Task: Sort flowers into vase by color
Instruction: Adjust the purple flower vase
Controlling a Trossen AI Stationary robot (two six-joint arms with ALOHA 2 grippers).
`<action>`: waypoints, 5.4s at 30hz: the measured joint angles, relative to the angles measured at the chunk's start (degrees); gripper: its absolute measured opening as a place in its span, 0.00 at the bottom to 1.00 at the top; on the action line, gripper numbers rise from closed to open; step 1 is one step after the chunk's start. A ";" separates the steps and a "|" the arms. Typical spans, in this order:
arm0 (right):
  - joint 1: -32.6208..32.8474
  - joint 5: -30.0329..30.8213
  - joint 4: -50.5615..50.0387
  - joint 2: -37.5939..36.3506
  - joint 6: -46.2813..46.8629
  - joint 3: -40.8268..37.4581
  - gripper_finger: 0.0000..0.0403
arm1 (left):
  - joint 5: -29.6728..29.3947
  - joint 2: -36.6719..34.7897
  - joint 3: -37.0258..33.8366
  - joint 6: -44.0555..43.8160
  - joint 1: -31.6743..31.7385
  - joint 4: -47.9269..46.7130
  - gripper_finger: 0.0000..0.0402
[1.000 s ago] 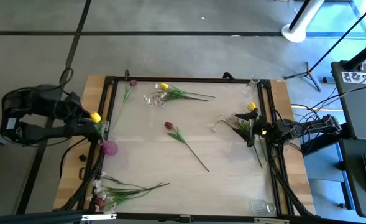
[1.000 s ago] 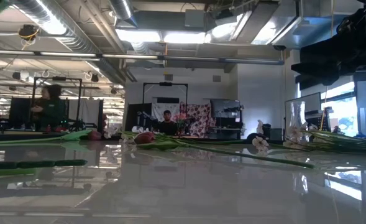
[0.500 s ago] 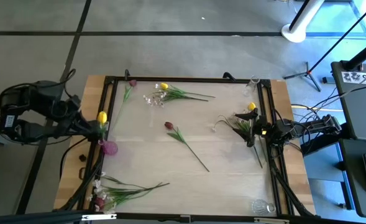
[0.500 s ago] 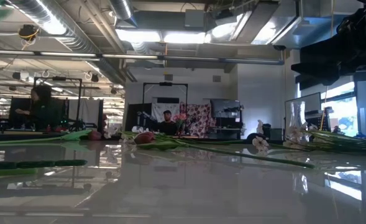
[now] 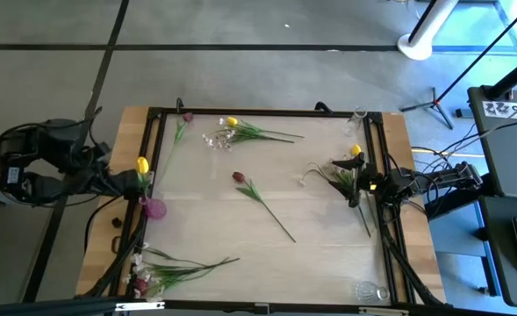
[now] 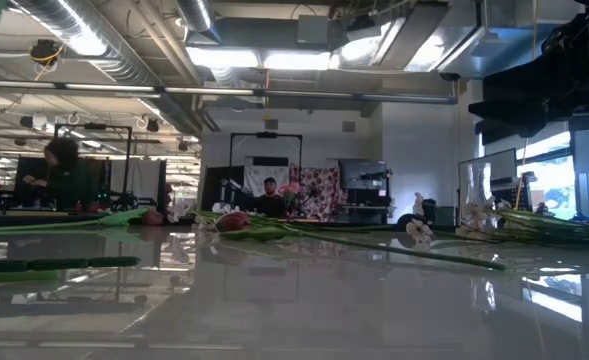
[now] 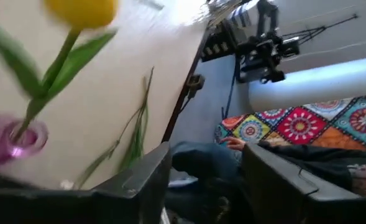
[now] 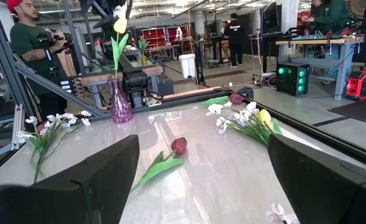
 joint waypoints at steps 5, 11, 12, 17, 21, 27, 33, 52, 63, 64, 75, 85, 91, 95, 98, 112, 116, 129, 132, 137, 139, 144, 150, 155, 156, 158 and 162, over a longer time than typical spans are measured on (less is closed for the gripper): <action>0.00 -0.01 0.00 0.00 0.02 -0.01 0.88 | 4.33 -5.53 -8.58 -5.64 2.63 -0.01 0.48; 0.00 0.01 0.00 0.00 0.02 0.00 0.88 | 16.14 -11.07 -17.04 -5.58 8.22 -0.06 0.48; 0.00 -0.01 0.00 0.00 0.02 -0.01 0.88 | 17.00 -11.86 -17.68 -5.56 8.76 -0.05 0.48; 0.00 -0.01 0.00 0.00 0.02 -0.01 0.88 | 16.26 -13.65 -18.48 -5.26 9.58 -0.04 0.48; 0.00 -0.01 0.00 0.00 0.02 0.01 0.88 | 14.77 -12.88 -18.08 -0.40 9.22 -0.10 0.48; 0.00 0.01 0.00 0.00 0.02 0.00 0.88 | 4.19 -12.72 -8.63 3.63 3.81 -0.01 0.48; 0.00 -0.01 0.00 0.00 0.02 -0.01 0.88 | -15.37 -12.77 0.47 1.24 -6.89 0.07 0.48; 0.00 0.01 0.00 0.00 0.00 0.01 0.88 | -17.05 -12.50 -19.29 -10.05 -39.34 -0.13 0.40; 0.00 0.01 0.00 0.00 0.02 -0.01 0.88 | -16.47 -5.05 -22.49 4.83 -31.60 0.07 0.40; 0.00 -0.01 0.00 0.02 0.02 -0.01 0.88 | -16.50 -3.81 -22.35 6.66 -31.15 0.04 0.40; 0.00 0.01 0.00 0.00 0.02 0.00 0.88 | -23.41 3.66 -14.10 17.43 -34.75 0.07 0.40; 0.00 0.01 0.00 0.00 0.02 0.00 0.88 | -27.43 3.12 -14.06 33.08 -39.26 0.02 0.40; 0.00 0.00 0.00 0.02 0.00 -0.01 0.88 | -29.25 3.10 -18.79 34.54 -41.03 -0.04 0.40; 0.00 0.01 0.00 0.01 0.01 0.01 0.88 | -29.80 3.10 -22.05 33.83 -41.93 -0.04 0.40; 0.00 0.00 0.00 0.02 0.02 -0.01 0.88 | -29.12 3.10 -23.22 33.67 -42.42 -0.04 0.40; 0.00 -0.01 0.00 0.00 0.02 0.01 0.88 | -31.92 3.10 -28.58 27.61 -42.54 -0.02 0.40; 0.00 -0.01 0.00 0.02 0.02 0.01 0.88 | -33.25 3.12 -29.52 27.03 -42.53 -0.05 0.40; 0.00 0.01 0.00 0.01 0.01 0.00 0.88 | -36.36 3.10 -29.51 26.15 -42.52 -0.01 0.40; 0.00 -0.01 0.00 0.00 0.00 -0.01 0.88 | -36.00 3.10 -29.52 26.13 -42.50 0.28 0.40; 0.00 0.01 0.00 0.01 0.02 0.00 0.88 | -34.08 3.10 -29.52 26.13 -42.50 0.87 0.40; 0.00 -0.01 0.00 0.02 0.02 0.00 0.88 | -34.08 3.10 -29.52 26.13 -42.50 0.88 0.40; 0.00 0.01 0.00 0.02 0.02 0.01 0.88 | -34.00 3.10 -29.52 26.11 -42.50 2.16 0.40; 0.00 0.01 0.00 0.02 0.02 -0.01 0.88 | -33.98 3.10 -29.52 25.98 -42.50 3.67 0.40; 0.00 0.01 0.00 0.00 0.00 -0.01 0.88 | -34.73 3.10 -29.58 25.65 -42.50 4.06 0.40; 0.00 0.01 0.00 0.00 0.02 0.01 0.88 | -34.94 3.09 -29.85 25.32 -42.50 4.75 0.40; 0.00 0.00 0.00 0.00 0.02 0.01 0.88 | -35.22 3.08 -30.74 24.98 -42.50 5.99 0.40; 0.00 0.01 0.00 0.02 0.02 0.00 0.88 | -36.72 3.49 -30.87 23.38 -42.50 6.25 0.39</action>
